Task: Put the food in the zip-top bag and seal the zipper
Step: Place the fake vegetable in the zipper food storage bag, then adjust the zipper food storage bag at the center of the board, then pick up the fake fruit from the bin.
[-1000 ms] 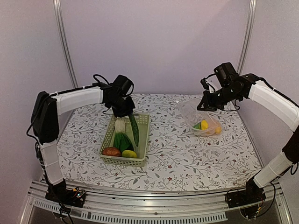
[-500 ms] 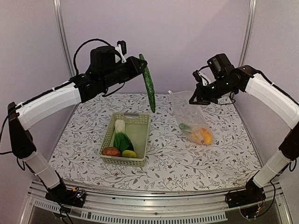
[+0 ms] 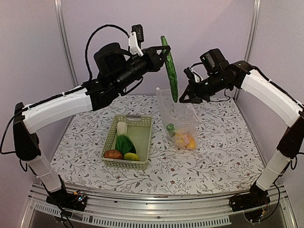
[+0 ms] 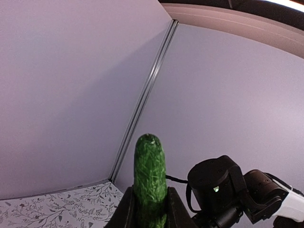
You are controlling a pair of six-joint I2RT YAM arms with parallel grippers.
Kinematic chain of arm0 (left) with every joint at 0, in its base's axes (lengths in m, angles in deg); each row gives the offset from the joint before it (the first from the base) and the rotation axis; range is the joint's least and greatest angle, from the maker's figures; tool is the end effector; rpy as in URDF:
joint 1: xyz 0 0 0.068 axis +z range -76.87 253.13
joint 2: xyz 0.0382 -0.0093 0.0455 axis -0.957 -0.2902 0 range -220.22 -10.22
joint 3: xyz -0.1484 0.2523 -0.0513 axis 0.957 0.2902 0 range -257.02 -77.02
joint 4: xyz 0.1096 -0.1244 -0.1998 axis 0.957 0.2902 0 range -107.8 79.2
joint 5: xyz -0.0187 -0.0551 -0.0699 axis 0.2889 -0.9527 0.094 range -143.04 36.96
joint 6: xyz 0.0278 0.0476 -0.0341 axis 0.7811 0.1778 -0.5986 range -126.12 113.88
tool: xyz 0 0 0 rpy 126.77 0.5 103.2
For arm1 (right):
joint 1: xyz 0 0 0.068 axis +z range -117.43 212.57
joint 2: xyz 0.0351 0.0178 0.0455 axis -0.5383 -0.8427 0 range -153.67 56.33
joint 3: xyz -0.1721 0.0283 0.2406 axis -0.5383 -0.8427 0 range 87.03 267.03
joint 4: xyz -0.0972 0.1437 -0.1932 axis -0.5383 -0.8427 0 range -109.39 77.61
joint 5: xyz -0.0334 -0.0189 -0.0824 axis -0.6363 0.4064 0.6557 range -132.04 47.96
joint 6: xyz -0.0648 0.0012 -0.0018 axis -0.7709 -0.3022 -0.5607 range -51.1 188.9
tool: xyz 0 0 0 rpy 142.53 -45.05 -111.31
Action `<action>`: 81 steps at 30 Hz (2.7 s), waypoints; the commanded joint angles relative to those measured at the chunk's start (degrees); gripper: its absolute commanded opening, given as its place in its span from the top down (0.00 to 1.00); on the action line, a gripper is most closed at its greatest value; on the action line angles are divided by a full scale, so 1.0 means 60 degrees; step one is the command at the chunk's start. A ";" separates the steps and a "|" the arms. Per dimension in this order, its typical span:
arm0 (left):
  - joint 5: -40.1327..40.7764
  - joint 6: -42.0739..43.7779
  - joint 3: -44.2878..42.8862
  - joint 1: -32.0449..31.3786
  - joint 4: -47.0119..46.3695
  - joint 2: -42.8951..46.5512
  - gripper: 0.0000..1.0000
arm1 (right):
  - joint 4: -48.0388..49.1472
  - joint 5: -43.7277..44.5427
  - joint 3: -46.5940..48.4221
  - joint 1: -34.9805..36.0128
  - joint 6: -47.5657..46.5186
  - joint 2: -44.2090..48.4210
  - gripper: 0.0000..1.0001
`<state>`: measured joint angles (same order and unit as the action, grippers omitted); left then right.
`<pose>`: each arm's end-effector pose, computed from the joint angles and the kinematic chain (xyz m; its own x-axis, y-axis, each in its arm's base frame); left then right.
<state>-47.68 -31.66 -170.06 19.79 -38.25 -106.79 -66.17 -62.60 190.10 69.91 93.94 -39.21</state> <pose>0.2535 -0.3328 0.4818 -0.1647 -0.4978 -0.8515 0.7474 0.5004 -0.4371 0.2794 0.2355 0.4048 -0.8424 -0.1444 -0.5191 -0.4464 0.7265 0.5224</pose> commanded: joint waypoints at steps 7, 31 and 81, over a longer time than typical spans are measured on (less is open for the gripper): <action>0.1110 0.0898 0.0761 -0.0343 -0.0106 -0.0544 0.73 | -0.0519 0.0087 0.1612 0.0046 0.0056 -0.0528 1.00; 0.3932 0.0483 0.1954 -0.0325 0.4690 0.2080 0.27 | -0.1276 0.3263 0.1595 -0.1591 -0.1214 -0.0163 1.00; -0.1987 -0.2601 0.3894 0.0493 1.1933 -0.0160 0.22 | 0.1522 0.0799 -0.3599 0.0150 -0.0030 0.1357 0.99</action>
<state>-58.47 -46.91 -144.70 23.83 30.39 -104.74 -58.19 -57.07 168.92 71.03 93.53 -32.92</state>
